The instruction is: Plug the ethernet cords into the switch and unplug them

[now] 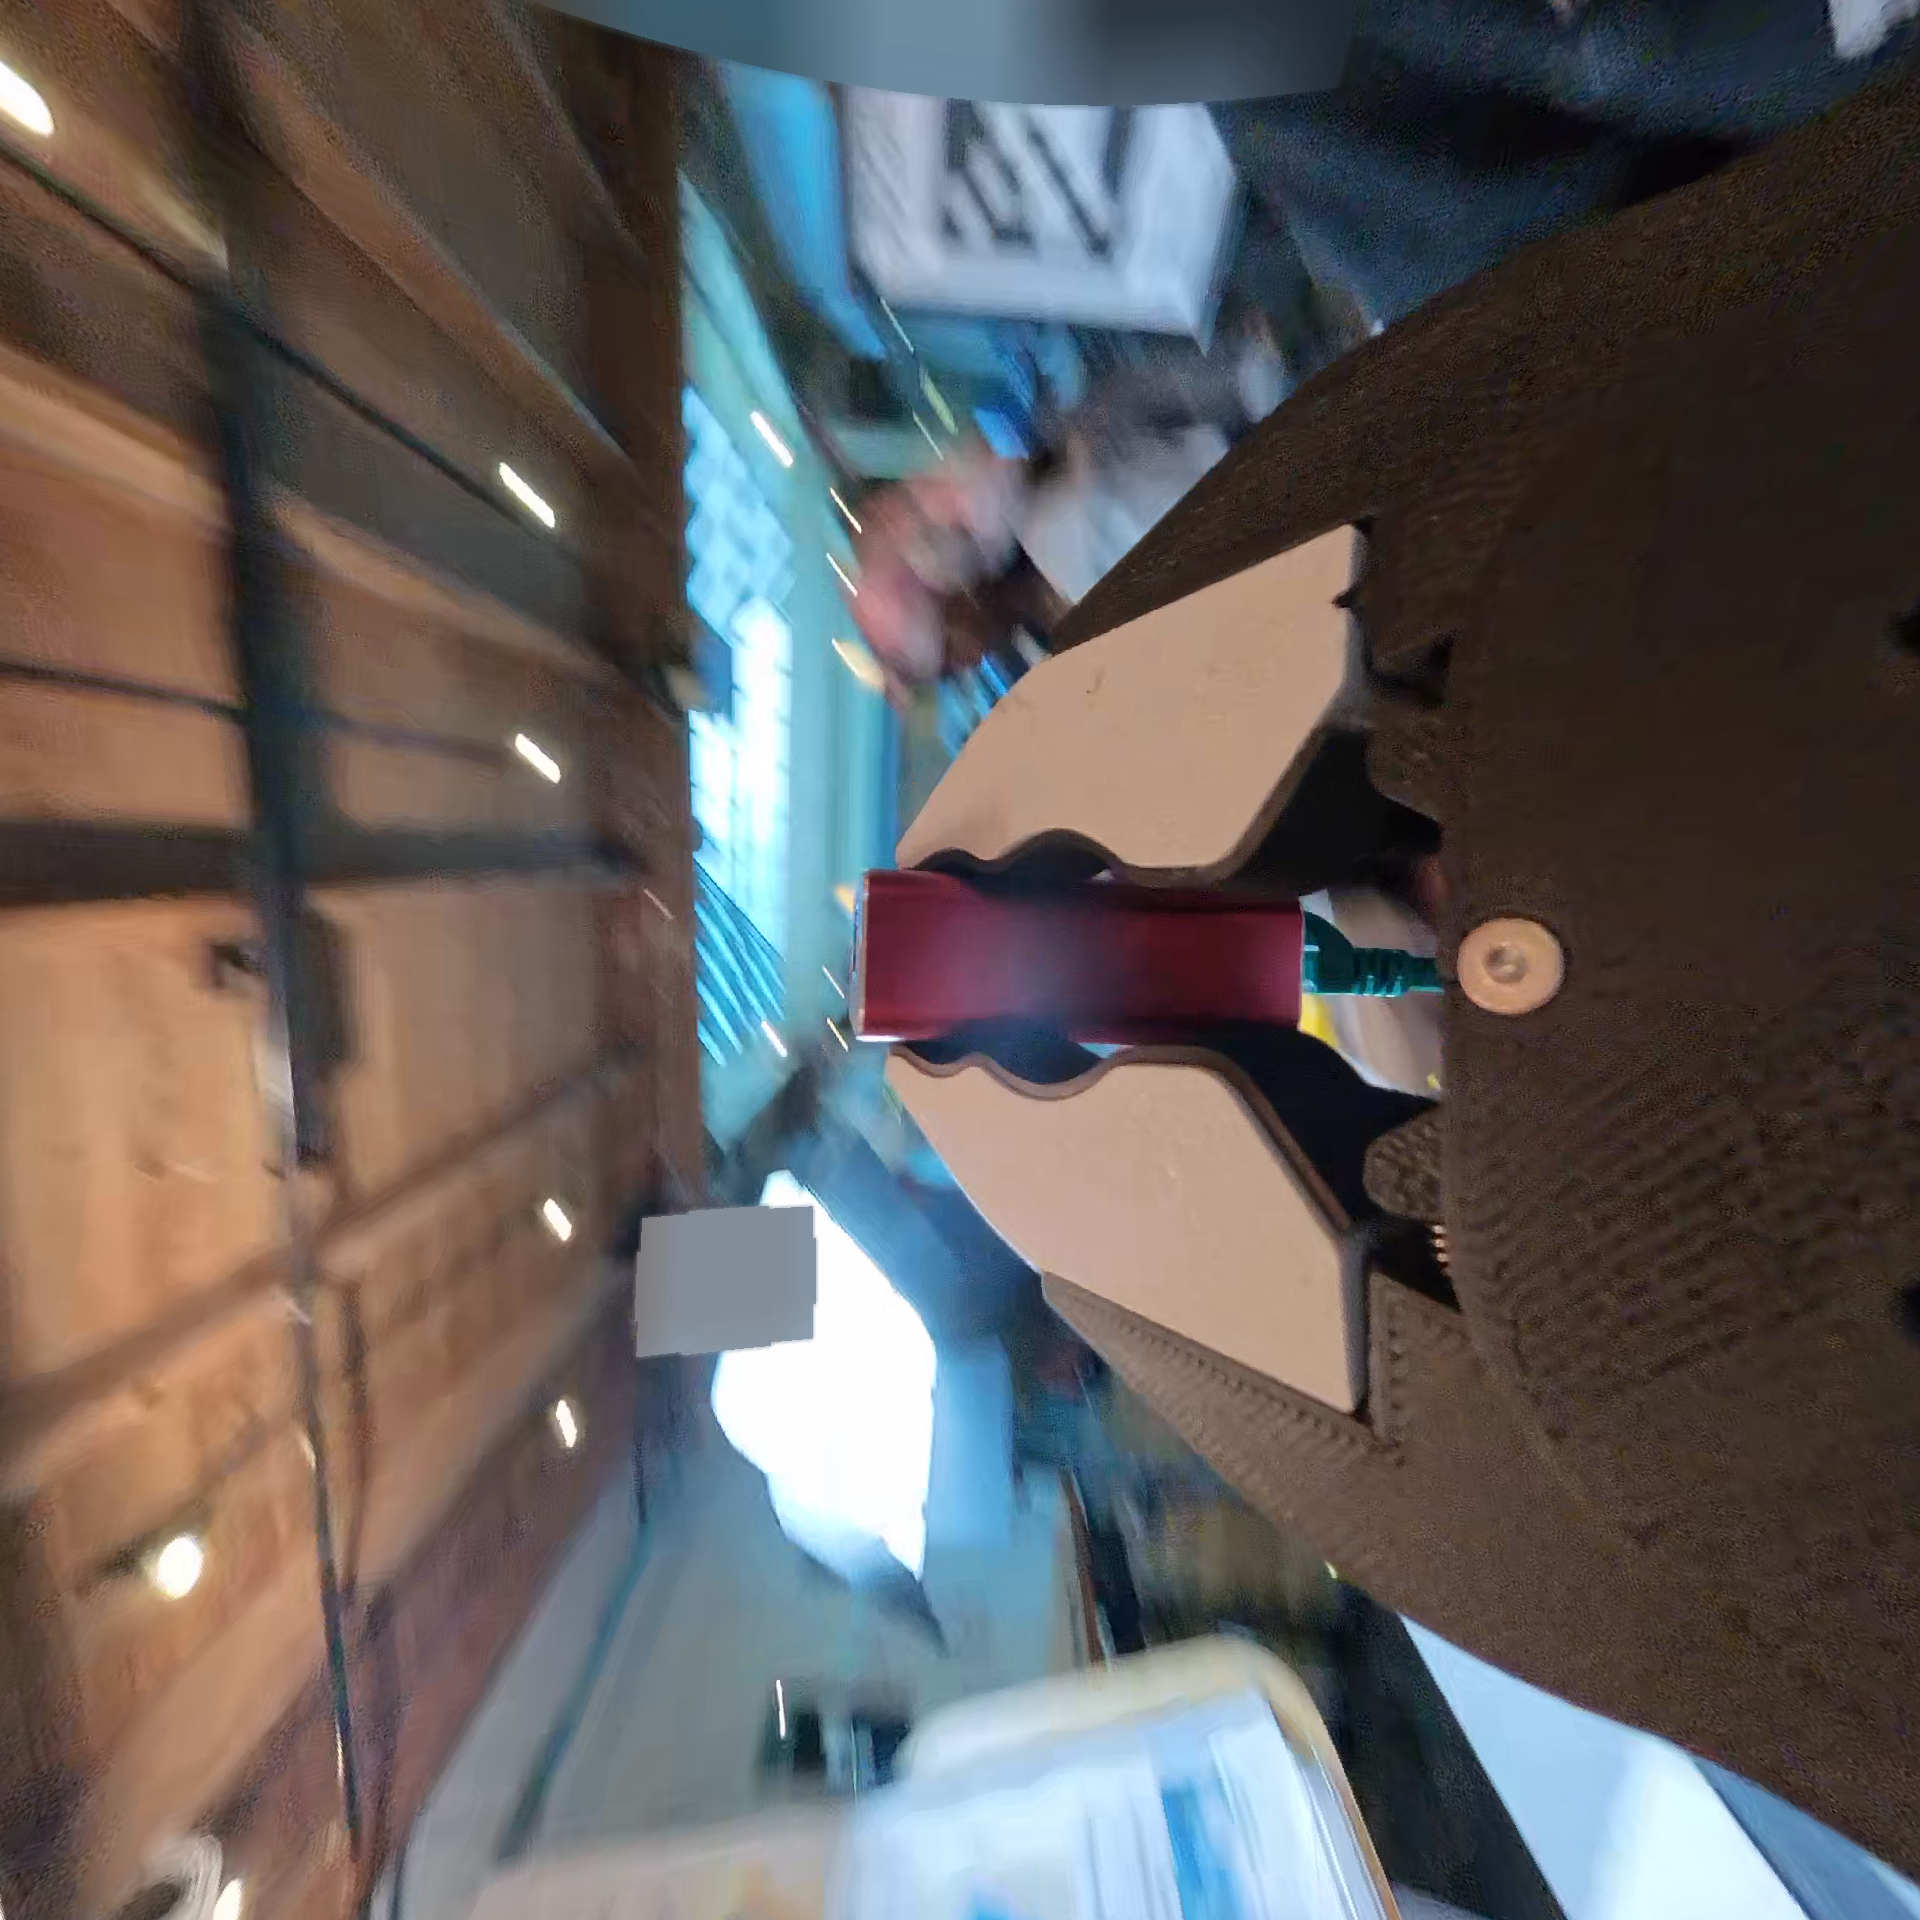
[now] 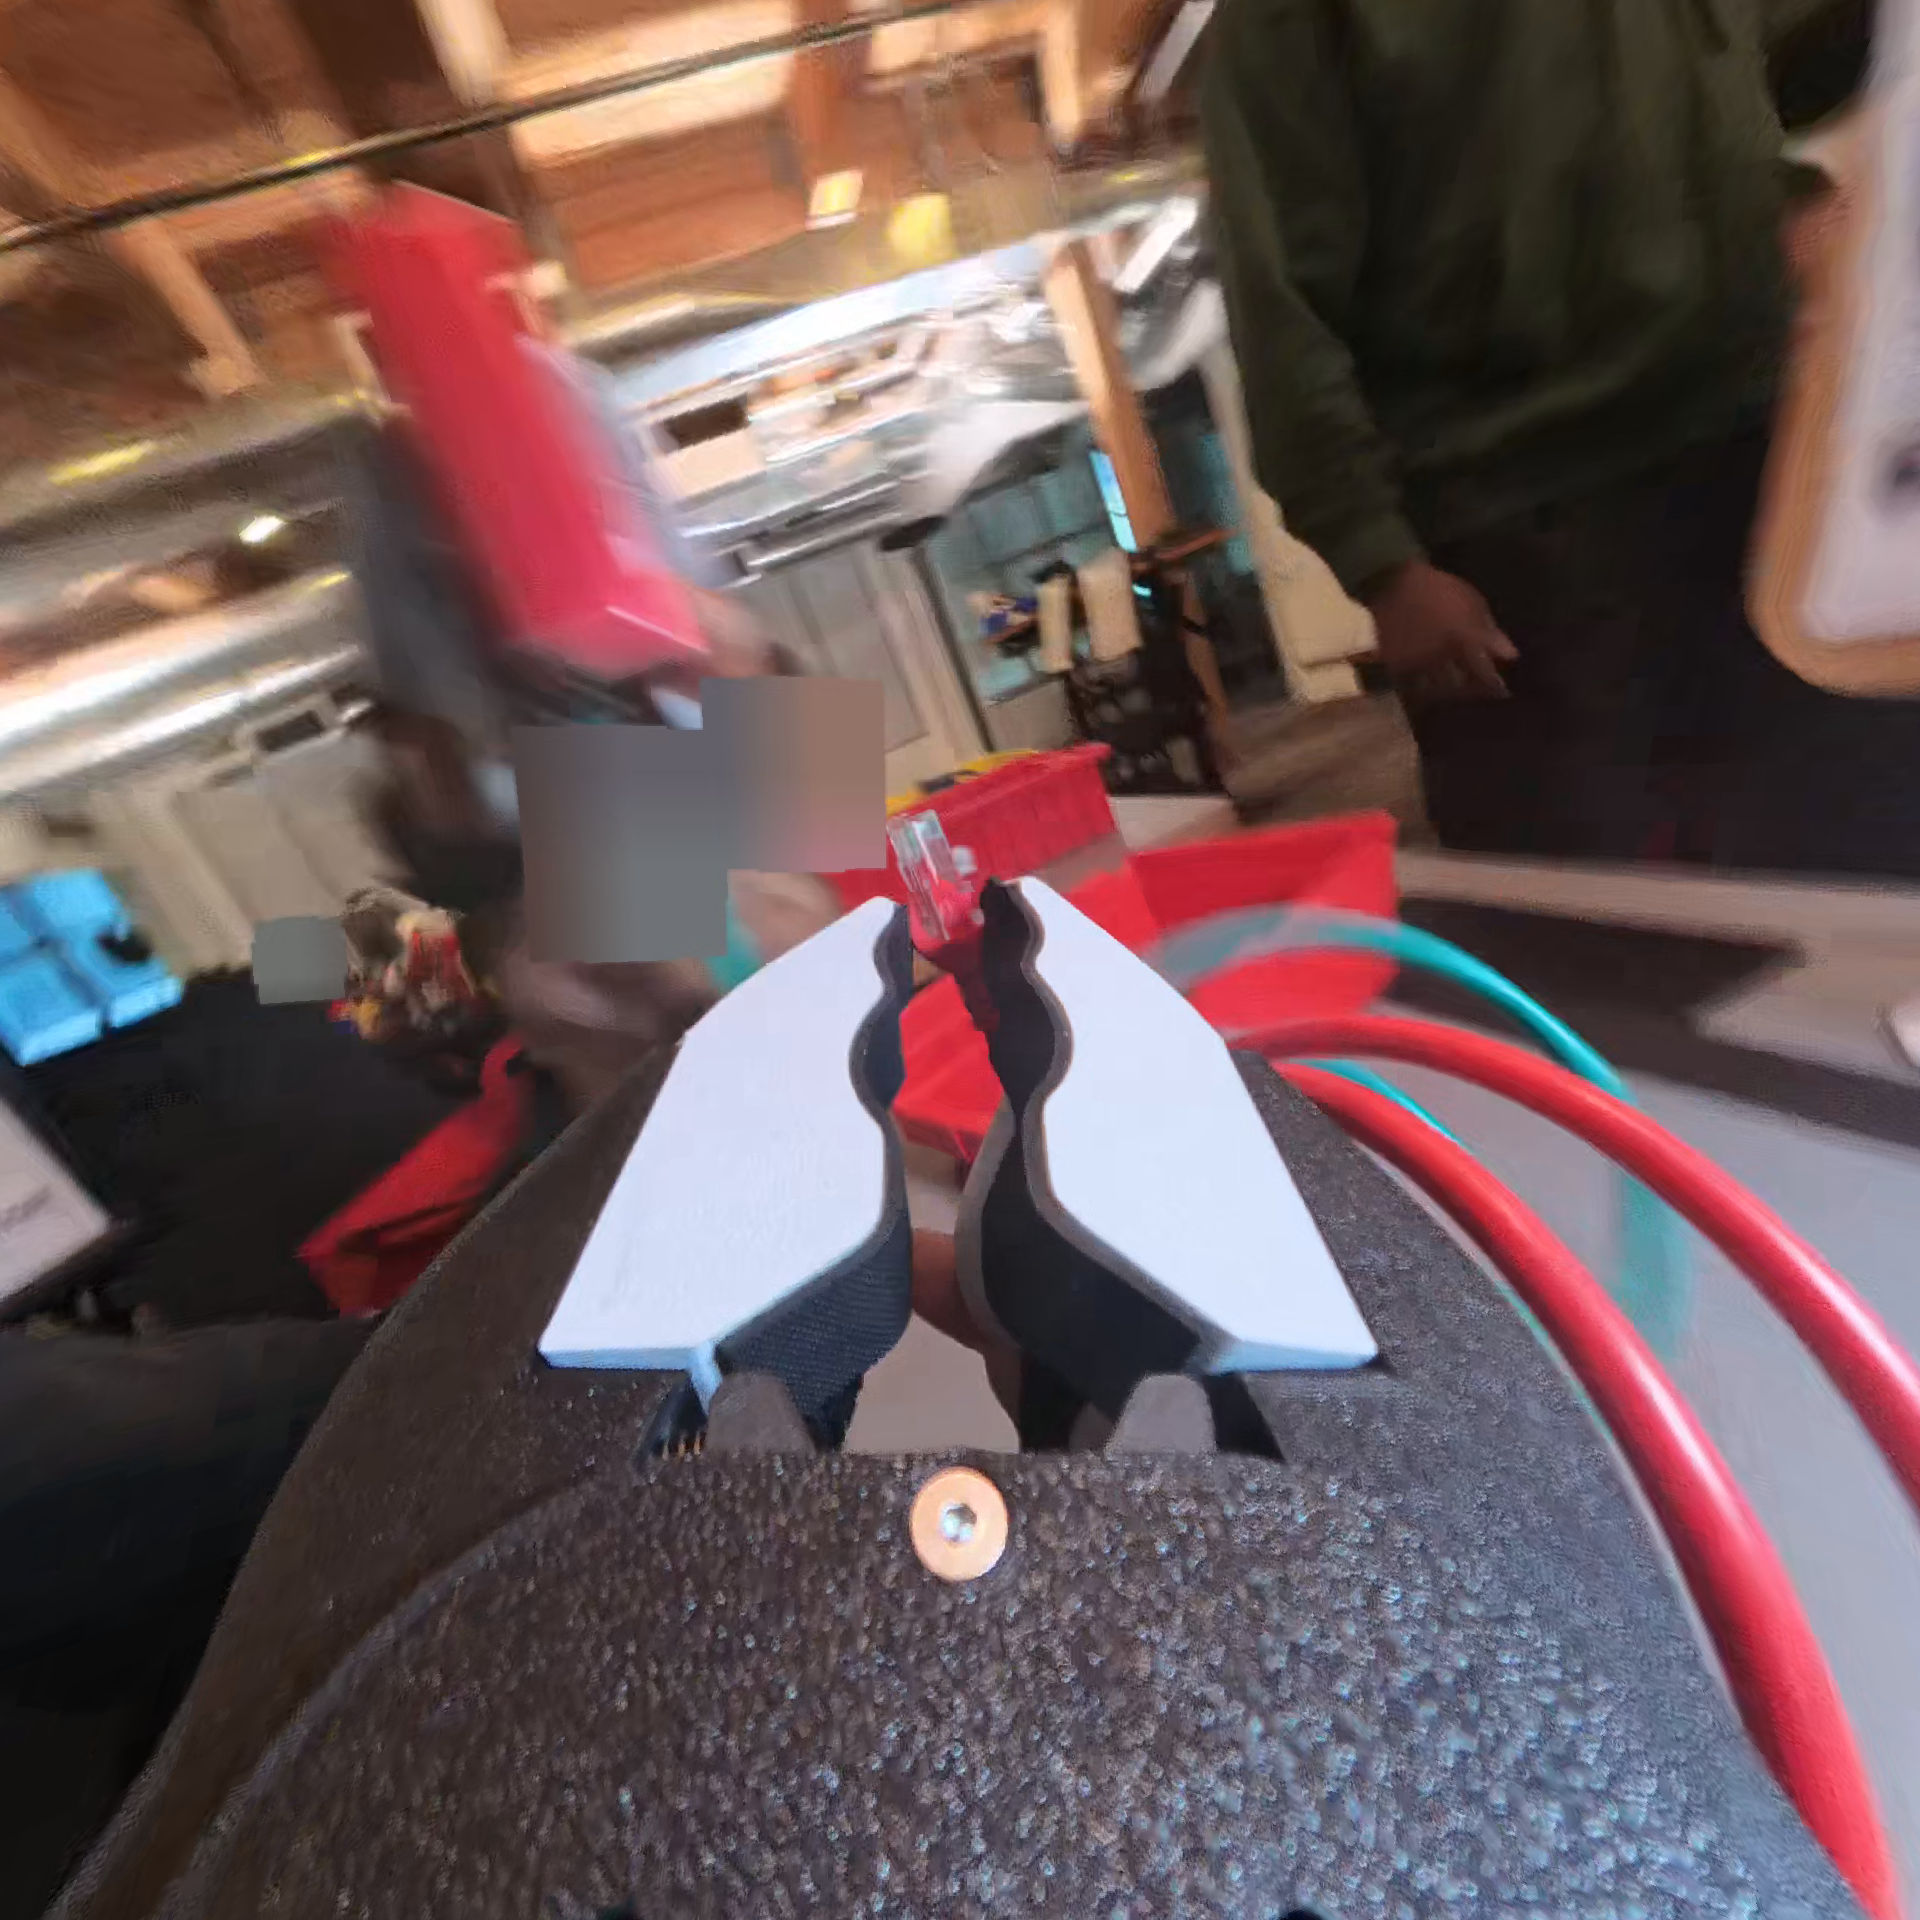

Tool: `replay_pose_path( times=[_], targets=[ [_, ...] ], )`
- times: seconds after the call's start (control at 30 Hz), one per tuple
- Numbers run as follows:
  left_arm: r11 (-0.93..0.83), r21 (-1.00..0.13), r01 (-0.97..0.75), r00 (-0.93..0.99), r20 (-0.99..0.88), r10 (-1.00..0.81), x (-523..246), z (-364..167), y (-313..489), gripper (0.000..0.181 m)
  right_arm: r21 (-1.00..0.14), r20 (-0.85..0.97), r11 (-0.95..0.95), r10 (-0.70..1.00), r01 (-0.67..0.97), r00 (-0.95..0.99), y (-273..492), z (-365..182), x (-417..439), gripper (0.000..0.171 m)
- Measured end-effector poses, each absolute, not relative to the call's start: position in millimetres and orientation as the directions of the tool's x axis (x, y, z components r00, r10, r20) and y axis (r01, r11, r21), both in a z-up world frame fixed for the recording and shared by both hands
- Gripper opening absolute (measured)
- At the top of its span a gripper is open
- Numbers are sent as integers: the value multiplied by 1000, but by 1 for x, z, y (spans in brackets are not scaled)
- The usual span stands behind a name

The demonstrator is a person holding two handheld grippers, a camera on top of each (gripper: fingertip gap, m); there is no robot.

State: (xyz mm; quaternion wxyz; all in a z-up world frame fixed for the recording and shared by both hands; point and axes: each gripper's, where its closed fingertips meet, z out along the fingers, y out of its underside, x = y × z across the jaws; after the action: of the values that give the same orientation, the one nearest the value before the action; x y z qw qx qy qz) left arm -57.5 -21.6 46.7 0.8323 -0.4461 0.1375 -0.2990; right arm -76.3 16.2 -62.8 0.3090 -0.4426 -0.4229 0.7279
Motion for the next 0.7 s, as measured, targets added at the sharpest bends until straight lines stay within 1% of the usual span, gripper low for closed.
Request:
replay_pose_path(
  times=[0.03,0.07,0.1,0.13,0.23,0.3,0.4,0.5,0.6,0.67,0.7],
  targets=[
    [428,-797,426,744,39,-667,-59,66,-40,27,-838,-489,-546,769,-24,-413,27,-82,-79,13],
    [481,-801,356,799,-6,-601,-65,79,-51,28,-791,-542,-612,704,-4,-459,26,-88,-76,13],
    [523,-810,266,866,-38,-499,-79,84,-58,27,-834,-475,-551,724,-6,-501,10,-83,-72,13],
    [523,-815,249,893,-15,-449,-97,83,-62,27,-888,-375,-459,759,-29,-532,-8,-71,-68,14],
    [457,-803,383,845,105,-524,-136,76,-68,27,-951,-194,-298,785,-85,-588,-40,-29,-60,13],
    [448,-820,357,861,103,-498,-143,72,-66,27,-963,-132,-246,790,-113,-598,-41,-10,-53,13],
    [432,-860,273,894,61,-444,-138,66,-58,27,-975,-101,-197,808,-105,-581,-22,-1,-41,14],
    [427,-881,207,942,61,-330,-146,62,-49,27,-964,-161,-257,771,-69,-615,3,9,-19,14],
    [399,-899,181,960,73,-270,-154,55,-43,27,-922,-216,-371,737,-116,-640,38,30,11,14],
    [393,-901,185,958,76,-277,-154,53,-42,27,-922,-213,-363,761,-131,-613,65,37,27,14],
    [383,-903,192,956,85,-279,-154,52,-40,27,-935,-199,-327,805,-139,-558,83,37,30,13]
  ],
)
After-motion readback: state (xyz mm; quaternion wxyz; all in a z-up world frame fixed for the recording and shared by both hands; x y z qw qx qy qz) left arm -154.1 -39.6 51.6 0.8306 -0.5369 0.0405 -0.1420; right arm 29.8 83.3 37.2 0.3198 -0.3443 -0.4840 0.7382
